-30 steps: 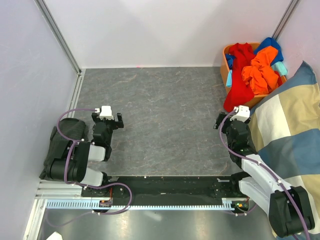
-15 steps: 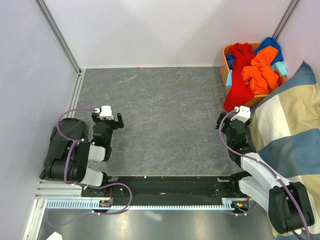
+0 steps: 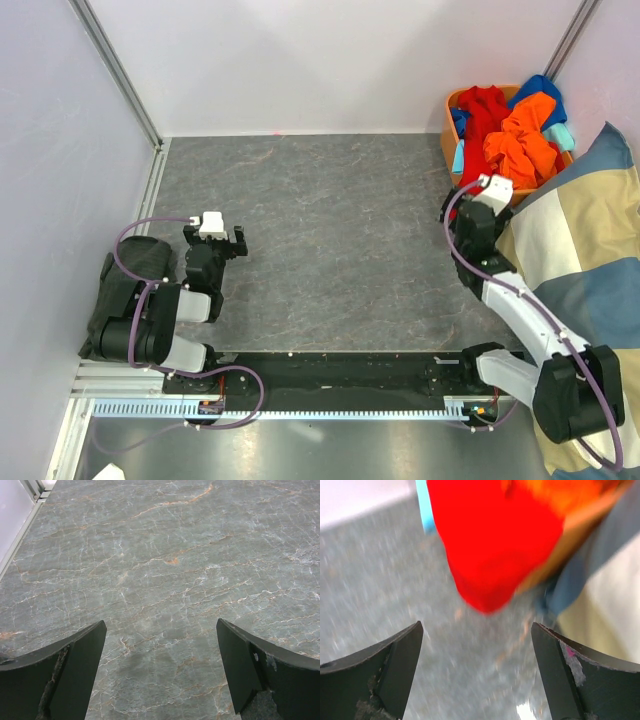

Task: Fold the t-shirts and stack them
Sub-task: Grab crumpled tshirt from bin with the right arm

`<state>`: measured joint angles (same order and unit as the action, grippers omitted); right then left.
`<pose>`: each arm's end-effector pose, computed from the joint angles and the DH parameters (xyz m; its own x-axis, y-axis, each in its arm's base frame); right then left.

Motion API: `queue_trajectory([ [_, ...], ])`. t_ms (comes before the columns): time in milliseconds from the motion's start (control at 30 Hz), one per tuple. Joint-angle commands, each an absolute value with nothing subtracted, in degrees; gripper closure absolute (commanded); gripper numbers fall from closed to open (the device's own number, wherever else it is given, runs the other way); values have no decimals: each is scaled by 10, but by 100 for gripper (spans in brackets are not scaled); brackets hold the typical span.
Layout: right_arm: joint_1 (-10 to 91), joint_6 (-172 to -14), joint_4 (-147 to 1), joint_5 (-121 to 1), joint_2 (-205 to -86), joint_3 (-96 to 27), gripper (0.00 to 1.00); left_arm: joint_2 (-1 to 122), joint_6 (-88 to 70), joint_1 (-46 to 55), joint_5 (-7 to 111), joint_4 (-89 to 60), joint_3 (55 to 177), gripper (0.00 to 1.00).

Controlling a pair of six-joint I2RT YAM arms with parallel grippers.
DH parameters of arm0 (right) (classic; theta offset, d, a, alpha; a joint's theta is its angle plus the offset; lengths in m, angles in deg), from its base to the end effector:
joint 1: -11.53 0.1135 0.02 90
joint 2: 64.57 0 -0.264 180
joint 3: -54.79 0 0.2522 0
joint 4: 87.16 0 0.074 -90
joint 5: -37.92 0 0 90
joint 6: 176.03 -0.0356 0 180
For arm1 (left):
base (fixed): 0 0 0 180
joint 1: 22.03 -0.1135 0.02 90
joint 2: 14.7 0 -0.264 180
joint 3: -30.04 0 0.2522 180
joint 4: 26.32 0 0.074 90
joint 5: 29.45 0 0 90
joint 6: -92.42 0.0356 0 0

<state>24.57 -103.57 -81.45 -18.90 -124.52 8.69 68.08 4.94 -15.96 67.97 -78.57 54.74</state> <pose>0.2289 0.0330 0.2469 -0.2165 0.2088 -0.9537 0.3973 0.9112 0.1093 0.2281 -0.0196 0.1502 -0.1019 0.0547 -0.9933 -0.0184 0.9982 0.0568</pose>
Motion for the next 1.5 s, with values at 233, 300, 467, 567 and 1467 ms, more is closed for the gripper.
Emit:
queue_trajectory([
  [233,246,-954,-662,-57,-1452,-259,2,682,33,-163,686,-799,559,0],
  [300,245,-949,-638,-53,-1498,-309,2,682,33,-163,686,-799,558,0],
  [467,223,-947,-628,-65,-1545,-344,2,683,33,-163,686,-799,558,0],
  [567,186,-974,-600,-99,-1568,-370,2,682,33,-163,686,-799,559,0],
  [1467,137,-1013,-564,-190,-1618,-370,47,682,33,-163,686,-799,559,0],
])
